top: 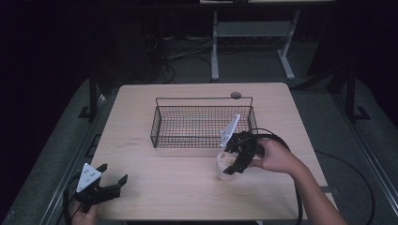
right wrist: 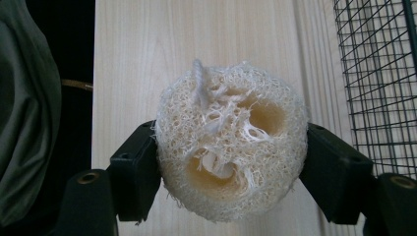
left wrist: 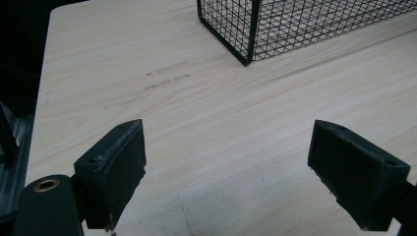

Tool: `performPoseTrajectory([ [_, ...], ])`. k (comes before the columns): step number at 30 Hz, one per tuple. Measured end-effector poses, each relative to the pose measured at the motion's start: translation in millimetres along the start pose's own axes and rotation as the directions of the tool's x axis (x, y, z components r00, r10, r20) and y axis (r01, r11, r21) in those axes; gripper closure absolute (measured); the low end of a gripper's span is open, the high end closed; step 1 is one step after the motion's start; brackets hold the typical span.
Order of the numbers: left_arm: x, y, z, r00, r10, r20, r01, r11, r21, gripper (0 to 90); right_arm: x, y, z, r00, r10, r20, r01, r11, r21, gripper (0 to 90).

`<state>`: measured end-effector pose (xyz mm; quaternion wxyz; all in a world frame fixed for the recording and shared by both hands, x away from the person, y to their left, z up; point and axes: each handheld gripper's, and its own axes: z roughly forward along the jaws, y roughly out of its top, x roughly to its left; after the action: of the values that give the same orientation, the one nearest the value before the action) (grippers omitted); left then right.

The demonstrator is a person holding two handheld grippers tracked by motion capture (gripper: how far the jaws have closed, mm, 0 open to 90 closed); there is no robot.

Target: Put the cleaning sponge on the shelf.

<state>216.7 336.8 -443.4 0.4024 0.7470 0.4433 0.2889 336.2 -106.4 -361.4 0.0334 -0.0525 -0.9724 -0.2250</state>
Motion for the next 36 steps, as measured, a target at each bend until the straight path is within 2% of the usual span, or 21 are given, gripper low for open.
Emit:
performPoseTrajectory([
  [18, 0.2, 0.0, 1.0, 1.0000, -0.003, -0.001, 0.003, 1.0000, -0.001, 13.7, -8.2, 11.5, -13.6, 0.9998, -0.016, 0.007, 0.016, 1.000, -0.018, 28.5],
  [36, -0.5, 0.5, 1.5, 1.0000, 0.007, 0.004, -0.007, 1.0000, 0.002, 13.7, -17.3, 14.8, -26.4, 0.9999, 0.003, 0.014, -0.002, 1.000, -0.020, 28.5],
])
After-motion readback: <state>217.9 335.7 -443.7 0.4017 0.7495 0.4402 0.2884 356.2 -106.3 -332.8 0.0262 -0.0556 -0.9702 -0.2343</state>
